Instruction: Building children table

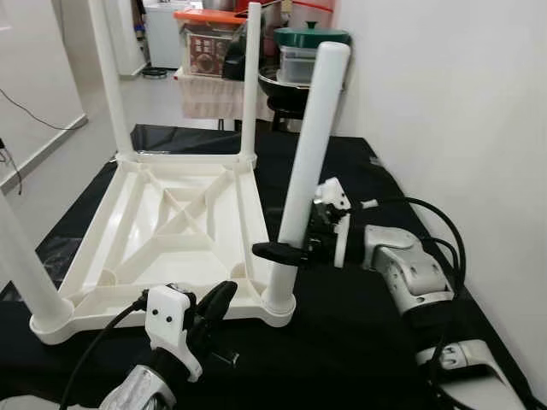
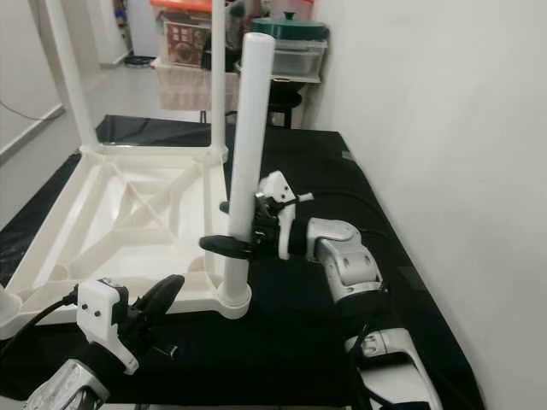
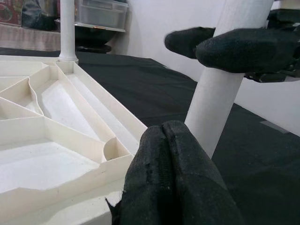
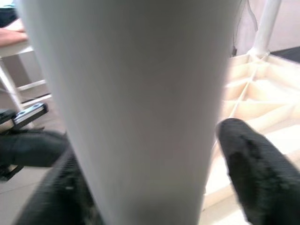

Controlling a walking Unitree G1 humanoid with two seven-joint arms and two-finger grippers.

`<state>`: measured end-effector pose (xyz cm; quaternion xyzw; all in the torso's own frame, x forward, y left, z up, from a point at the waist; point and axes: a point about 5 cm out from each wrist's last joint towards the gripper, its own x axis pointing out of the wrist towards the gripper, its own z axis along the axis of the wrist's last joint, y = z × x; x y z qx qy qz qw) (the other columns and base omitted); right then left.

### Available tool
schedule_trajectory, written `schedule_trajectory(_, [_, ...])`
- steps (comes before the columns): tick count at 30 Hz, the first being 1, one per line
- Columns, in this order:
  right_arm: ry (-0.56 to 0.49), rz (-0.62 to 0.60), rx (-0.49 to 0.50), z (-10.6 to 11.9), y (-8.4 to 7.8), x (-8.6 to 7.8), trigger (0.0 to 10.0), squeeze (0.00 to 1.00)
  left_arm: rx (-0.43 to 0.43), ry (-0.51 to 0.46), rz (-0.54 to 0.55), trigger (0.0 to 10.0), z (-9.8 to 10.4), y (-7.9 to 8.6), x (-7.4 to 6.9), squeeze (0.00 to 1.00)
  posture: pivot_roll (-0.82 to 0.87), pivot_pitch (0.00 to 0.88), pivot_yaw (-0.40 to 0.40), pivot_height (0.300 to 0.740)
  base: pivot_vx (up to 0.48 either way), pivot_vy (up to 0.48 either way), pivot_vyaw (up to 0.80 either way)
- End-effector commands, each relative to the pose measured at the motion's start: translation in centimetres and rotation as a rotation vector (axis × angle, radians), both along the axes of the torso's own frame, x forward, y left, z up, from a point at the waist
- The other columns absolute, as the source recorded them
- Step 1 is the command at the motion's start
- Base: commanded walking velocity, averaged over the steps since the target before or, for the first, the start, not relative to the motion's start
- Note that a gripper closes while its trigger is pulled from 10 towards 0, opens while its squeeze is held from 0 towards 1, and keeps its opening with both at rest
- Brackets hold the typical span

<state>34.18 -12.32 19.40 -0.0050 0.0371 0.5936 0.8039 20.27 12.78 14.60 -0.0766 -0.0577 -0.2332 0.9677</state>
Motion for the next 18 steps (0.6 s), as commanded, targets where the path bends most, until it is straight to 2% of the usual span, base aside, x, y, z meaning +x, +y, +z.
schedule_trajectory(1, [-0.024,0.022,0.026,0.6,-0.5,0.2,0.0,0.0,0.004,0.009,-0.002,10.0,-0.3,-0.1,0.0,0.0,0.05,0.0,-0.106,0.74,0.0,0.0,0.0])
schedule_trajectory(4, [-0.024,0.022,0.026,0.6,-0.5,0.2,0.0,0.0,0.004,0.009,-0.002,10.0,-0.3,-0.1,0.0,0.0,0.05,0.0,-0.106,0.74,0.0,0.0,0.0])
schedule_trajectory(11, [-0.012,-0.043,0.045,-0.6,-1.4,-1.3,0.0,0.0,0.002,0.006,-0.002,10.0,-0.2,-0.2,-0.1,0.0,0.04,0.0,-0.109,0.74,0.0,0.0,0.0])
schedule_trajectory(14, [-0.008,-0.053,0.044,-0.8,-1.4,-1.5,0.0,0.0,0.002,0.006,-0.003,10.0,-0.2,-0.1,-0.2,0.0,0.04,0.0,-0.109,0.74,0.0,0.0,0.0])
schedule_trajectory(15, [0.033,-0.422,0.036,-3.1,-0.5,-1.9,0.0,0.0,0.001,0.006,-0.004,10.0,-0.2,0.0,-0.3,0.0,0.03,0.0,-0.112,0.74,0.0,0.0,0.0])
schedule_trajectory(16, [0.115,-0.763,0.108,-4.5,-0.4,-2.3,0.0,0.0,0.001,0.007,-0.004,10.0,-0.2,0.1,-0.3,0.0,0.03,0.0,-0.112,0.74,0.0,0.0,0.0])
schedule_trajectory(17, [0.115,-0.763,0.108,-4.5,-0.4,-2.3,0.0,0.0,0.001,0.007,-0.004,10.0,-0.2,0.1,-0.3,0.0,0.03,0.0,-0.112,0.74,0.0,0.0,0.0])
schedule_trajectory(18, [0.135,-0.842,0.054,-6.3,1.4,-5.0,0.0,0.0,0.0,0.006,-0.004,10.0,-0.1,0.1,-0.3,0.0,0.02,0.0,-0.106,0.74,0.0,0.0,0.0])
